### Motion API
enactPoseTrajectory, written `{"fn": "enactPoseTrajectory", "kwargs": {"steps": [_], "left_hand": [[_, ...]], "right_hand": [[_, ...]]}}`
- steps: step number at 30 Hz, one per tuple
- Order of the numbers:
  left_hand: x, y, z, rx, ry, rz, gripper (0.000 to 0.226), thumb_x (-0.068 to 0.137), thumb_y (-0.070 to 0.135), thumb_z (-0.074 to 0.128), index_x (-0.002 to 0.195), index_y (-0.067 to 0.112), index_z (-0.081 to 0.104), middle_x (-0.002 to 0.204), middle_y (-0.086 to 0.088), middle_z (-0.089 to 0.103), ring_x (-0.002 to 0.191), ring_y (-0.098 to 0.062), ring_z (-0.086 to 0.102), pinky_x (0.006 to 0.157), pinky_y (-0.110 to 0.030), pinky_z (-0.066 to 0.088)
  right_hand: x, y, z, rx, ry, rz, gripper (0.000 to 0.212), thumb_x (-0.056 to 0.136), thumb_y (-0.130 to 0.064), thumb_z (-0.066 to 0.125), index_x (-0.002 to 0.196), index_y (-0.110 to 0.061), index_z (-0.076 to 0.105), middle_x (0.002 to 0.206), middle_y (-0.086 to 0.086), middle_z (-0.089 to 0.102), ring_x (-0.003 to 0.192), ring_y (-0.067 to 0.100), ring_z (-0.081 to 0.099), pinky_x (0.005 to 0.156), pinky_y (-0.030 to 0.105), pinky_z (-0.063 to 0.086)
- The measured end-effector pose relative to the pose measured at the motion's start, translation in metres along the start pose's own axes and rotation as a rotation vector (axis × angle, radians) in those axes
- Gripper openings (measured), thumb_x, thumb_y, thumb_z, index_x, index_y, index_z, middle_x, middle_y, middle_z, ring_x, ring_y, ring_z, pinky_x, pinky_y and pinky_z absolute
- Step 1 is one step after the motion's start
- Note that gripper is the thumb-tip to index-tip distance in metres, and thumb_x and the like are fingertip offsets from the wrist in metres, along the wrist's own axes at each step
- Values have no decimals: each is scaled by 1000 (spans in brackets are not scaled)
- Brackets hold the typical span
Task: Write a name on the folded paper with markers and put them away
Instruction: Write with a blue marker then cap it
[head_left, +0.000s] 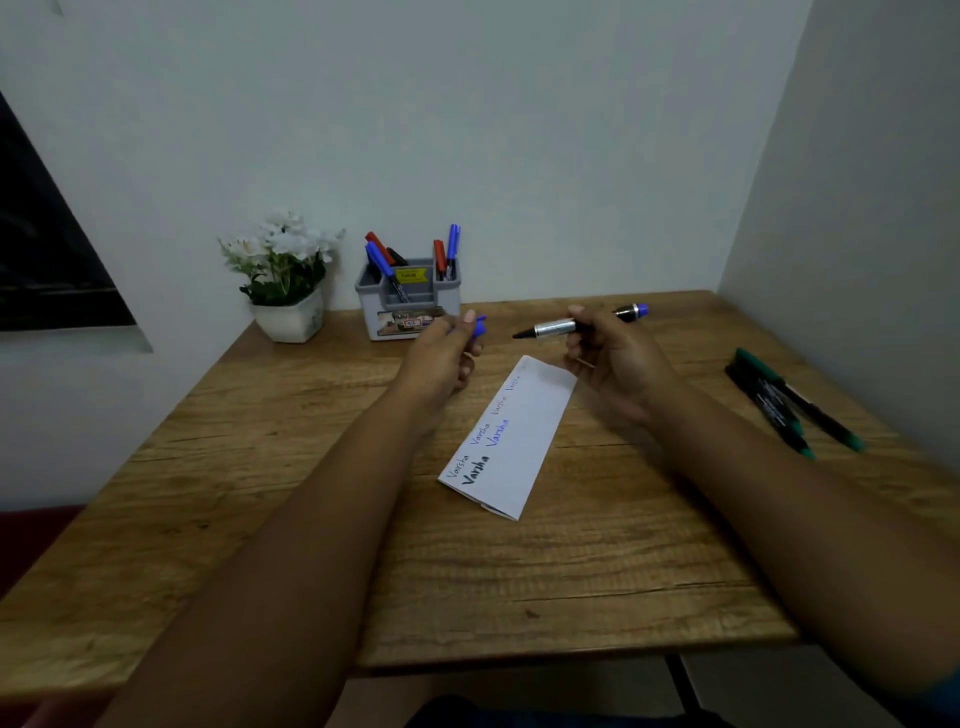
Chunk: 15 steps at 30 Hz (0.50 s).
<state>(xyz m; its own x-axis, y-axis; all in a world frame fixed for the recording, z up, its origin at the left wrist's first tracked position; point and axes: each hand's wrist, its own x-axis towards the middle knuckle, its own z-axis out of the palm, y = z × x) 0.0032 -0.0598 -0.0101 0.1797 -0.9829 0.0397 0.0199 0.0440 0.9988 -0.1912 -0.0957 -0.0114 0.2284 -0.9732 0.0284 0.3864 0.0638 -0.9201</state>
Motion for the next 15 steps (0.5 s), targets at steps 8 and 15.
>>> {"fn": "enactPoseTrajectory", "kwargs": {"steps": [8,15], "left_hand": [[0,-5,3,-11,-26,-32,22,100,37,45,98,19,58,75,3,54,54,-7,38,53,-23,31],[-2,-4,4,5,-43,-29,22,100,37,46,101,18,58,72,4,55,55,-7,39,54,-23,31]], "right_hand": [[-2,3,8,67,-36,44,24,98,-28,53,86,-13,68,73,7,69,68,14,66,73,27,54],[-4,4,9,67,-63,44,21,97,-25,56,91,-10,70,78,9,71,73,14,67,76,26,55]]}}
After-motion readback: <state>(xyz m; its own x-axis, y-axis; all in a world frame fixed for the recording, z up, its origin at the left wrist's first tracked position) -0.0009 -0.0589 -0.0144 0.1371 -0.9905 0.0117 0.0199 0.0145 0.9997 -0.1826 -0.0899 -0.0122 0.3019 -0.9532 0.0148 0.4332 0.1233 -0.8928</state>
